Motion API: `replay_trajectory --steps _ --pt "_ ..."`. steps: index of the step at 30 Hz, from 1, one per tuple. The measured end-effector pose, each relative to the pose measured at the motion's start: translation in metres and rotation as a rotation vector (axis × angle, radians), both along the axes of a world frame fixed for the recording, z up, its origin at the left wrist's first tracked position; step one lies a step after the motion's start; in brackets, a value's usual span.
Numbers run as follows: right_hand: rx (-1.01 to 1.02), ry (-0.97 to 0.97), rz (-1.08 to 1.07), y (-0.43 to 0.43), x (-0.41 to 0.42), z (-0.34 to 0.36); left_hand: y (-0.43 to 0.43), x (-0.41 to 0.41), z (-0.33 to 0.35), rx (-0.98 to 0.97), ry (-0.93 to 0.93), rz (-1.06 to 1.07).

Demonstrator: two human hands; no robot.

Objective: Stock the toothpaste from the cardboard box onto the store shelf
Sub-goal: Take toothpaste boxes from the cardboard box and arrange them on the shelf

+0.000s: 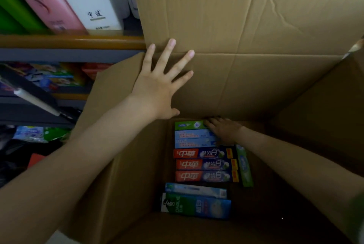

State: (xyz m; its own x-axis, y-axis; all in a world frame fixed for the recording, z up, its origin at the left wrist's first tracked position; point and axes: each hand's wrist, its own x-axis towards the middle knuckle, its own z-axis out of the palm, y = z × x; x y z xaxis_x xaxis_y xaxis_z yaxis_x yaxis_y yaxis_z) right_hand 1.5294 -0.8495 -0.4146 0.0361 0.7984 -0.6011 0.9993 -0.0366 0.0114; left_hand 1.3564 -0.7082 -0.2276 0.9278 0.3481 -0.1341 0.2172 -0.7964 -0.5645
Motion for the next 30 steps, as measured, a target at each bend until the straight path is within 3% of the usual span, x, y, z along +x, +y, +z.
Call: replay_trajectory --steps 6,12,21,25,30 --pt "-0.107 -0.056 0.124 0.013 -0.004 -0.013 0.0 0.002 -0.001 0.002 0.012 0.014" --pt "0.075 -0.062 0.029 0.009 -0.022 -0.016 -0.001 0.001 0.001 -0.013 0.019 0.034" --pt "0.099 0.128 -0.228 -0.018 -0.013 0.118 -0.006 0.0 0.007 -0.075 0.01 0.046" --pt "0.096 0.374 -0.51 -0.053 -0.021 0.181 -0.012 -0.003 0.018 -0.253 -0.08 0.092" --pt "0.201 1.02 -0.855 -0.106 -0.053 0.23 -0.043 -0.017 0.048 -0.9 -0.342 0.36"
